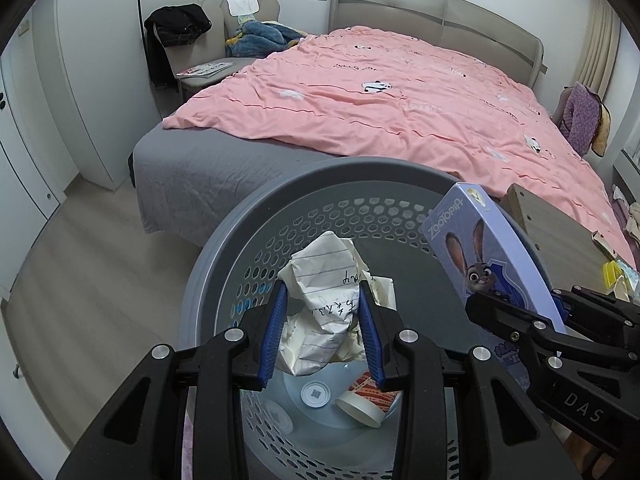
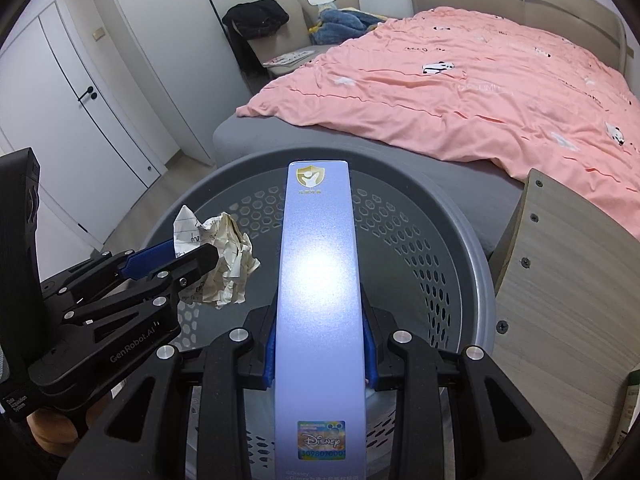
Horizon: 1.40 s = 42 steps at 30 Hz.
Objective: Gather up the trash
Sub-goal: 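Carry the paper and box over the grey basket and open both grippers, then move both tools back from the basket toward the white tray on the table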
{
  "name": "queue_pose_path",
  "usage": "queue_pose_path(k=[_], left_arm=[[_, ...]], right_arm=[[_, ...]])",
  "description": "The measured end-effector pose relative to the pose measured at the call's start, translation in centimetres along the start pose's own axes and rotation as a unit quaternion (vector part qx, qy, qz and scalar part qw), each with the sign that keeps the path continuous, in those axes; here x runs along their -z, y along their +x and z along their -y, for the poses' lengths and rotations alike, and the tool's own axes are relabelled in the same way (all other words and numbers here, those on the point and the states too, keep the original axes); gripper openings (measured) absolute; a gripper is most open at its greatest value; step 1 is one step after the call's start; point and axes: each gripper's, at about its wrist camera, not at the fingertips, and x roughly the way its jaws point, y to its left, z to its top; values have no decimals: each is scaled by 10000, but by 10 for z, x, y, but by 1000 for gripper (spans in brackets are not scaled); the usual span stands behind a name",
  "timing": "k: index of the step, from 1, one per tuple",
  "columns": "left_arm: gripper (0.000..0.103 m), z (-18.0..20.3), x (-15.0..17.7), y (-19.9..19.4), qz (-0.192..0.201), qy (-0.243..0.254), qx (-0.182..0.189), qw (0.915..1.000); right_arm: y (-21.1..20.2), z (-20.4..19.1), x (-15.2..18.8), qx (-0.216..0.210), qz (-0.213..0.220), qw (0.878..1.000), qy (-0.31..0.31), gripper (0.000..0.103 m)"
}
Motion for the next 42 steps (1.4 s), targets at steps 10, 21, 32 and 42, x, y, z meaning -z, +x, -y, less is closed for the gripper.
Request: queue_pose_path(k=[10, 21, 32, 42], left_arm=[[39, -2, 1, -1, 2, -20, 0, 10000], [56, -5, 1, -9, 75, -65, -40, 9999], [58, -7, 1, -14, 125, -64, -52, 9999], [67, -9, 4, -26, 186, -78, -162, 9997]], right_arm=[[-2, -2, -1, -1, 49, 10000, -2, 34], [-10, -2, -3, 17, 174, 9998, -45, 46], [-13, -2, -4, 21, 200, 9998, -52, 47], [-30, -1, 1, 26, 362, 9993, 22, 61]])
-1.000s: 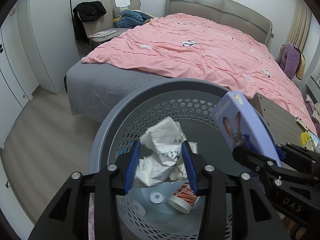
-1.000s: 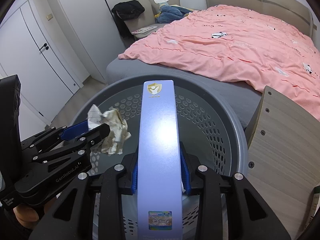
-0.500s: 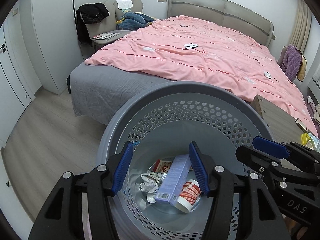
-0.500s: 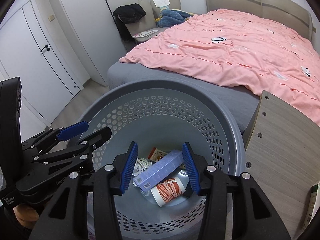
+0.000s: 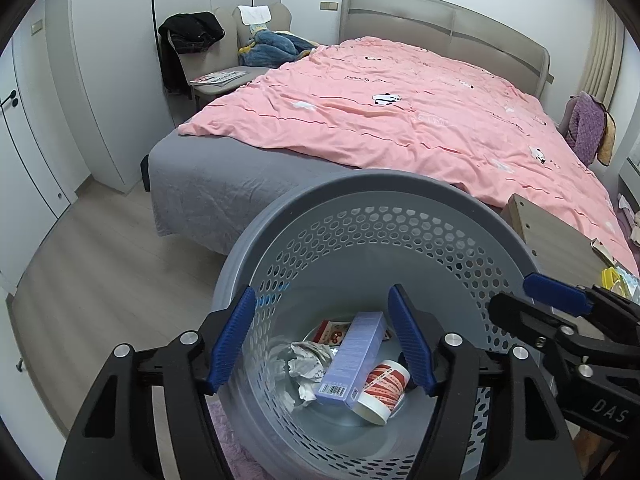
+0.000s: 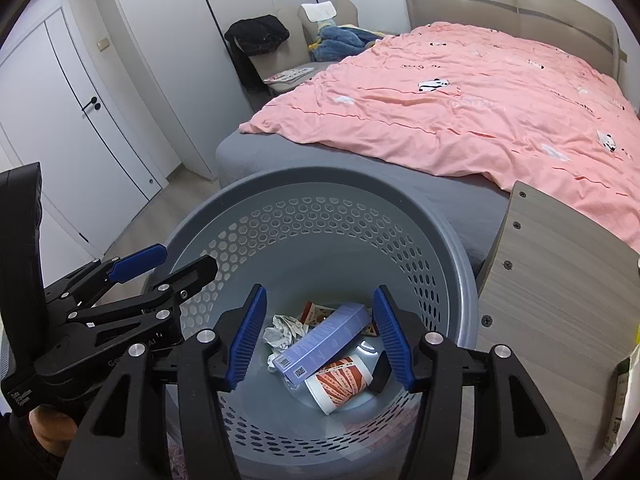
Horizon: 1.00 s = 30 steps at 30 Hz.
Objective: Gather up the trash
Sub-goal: 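Move both tools back from the basket toward the white tray on the table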
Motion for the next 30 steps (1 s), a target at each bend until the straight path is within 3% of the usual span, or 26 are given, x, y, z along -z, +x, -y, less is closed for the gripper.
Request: queue_pose_path(k=[9, 14, 20, 30], left_arm=[[71, 3, 2, -14, 107, 4, -43, 9999], [72, 10, 6, -17, 108, 56, 142, 9998], [72, 27, 9, -23, 86, 249, 364, 9990], [72, 71, 5, -43, 227, 635, 560, 9962]], right_arm=[[-29, 7, 2, 144, 223, 9996, 13, 78], [-40, 16, 5, 276, 235, 9993, 114, 79], [-74, 27, 14, 531, 590, 9965, 276, 84], [-115, 67, 40, 749, 736, 9919, 714, 84]])
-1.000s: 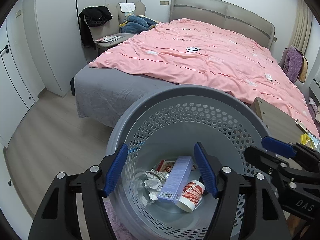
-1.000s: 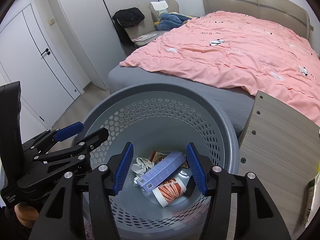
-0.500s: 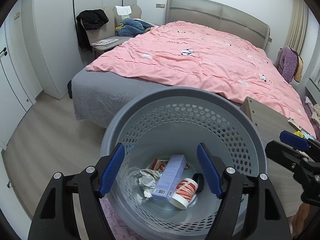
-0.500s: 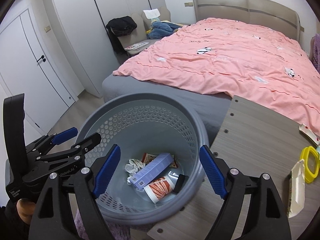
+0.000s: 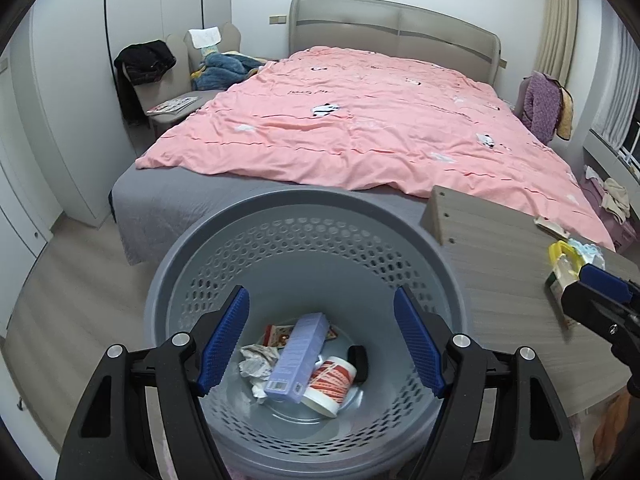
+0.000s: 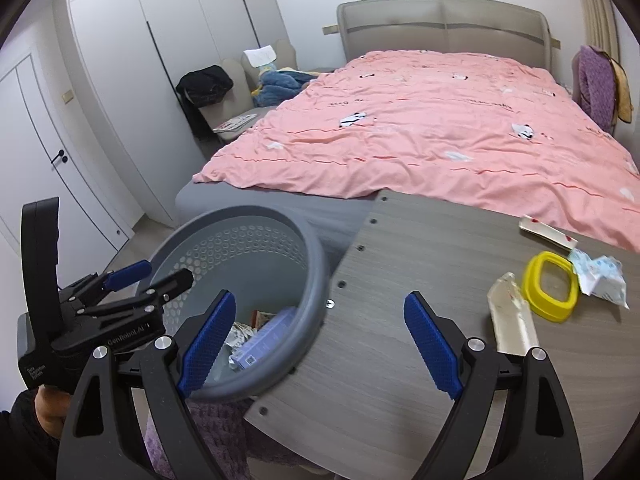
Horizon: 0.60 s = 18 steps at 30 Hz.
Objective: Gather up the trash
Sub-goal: 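Move both tools back from the basket toward the white tray on the table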
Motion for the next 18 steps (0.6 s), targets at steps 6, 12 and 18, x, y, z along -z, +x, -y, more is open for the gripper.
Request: queue_pose_path(k=[6, 12, 18], left_arm=[[72, 42, -2, -7, 22, 298, 241, 9993], [72, 84, 2, -7, -92, 567, 510, 9970], [72, 127, 9, 1, -333, 747, 839, 9931]], right_arm=[[-25, 35, 13, 133, 141, 9995, 254, 84], [-51, 72, 28, 391, 258, 9979, 456, 85], [-75, 115, 49, 742, 324, 9940, 729, 87]])
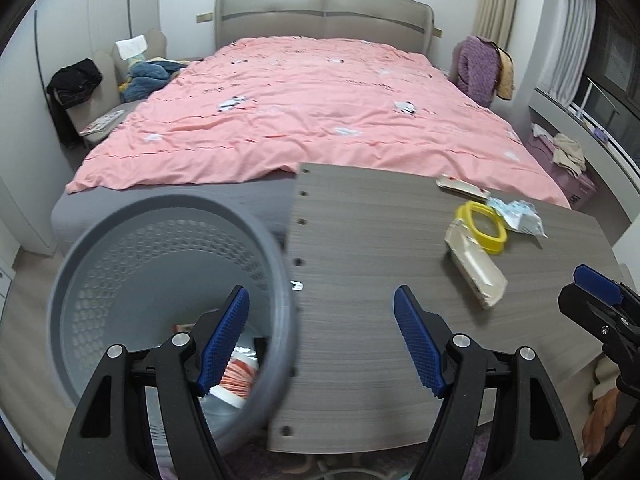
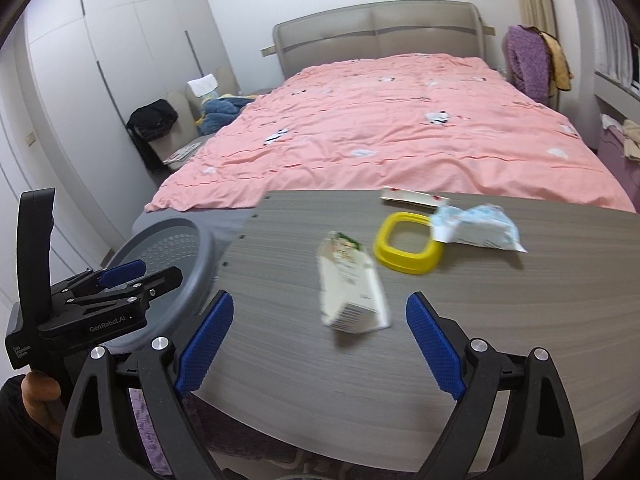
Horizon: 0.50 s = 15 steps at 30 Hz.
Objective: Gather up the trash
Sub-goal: 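Move both tools back from the basket toward the white tray on the table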
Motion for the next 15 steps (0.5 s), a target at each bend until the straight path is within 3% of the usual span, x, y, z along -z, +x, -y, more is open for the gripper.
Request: queue_pose_path(k=[8, 15], left_arm=[[72, 60, -3, 22, -323, 227, 369, 9985], [72, 93, -14, 35, -488, 251, 538, 9970]], right_arm=[[-12, 55, 11, 403, 91, 9986, 344, 87], [-15, 91, 18, 347, 141, 9976, 590, 87]])
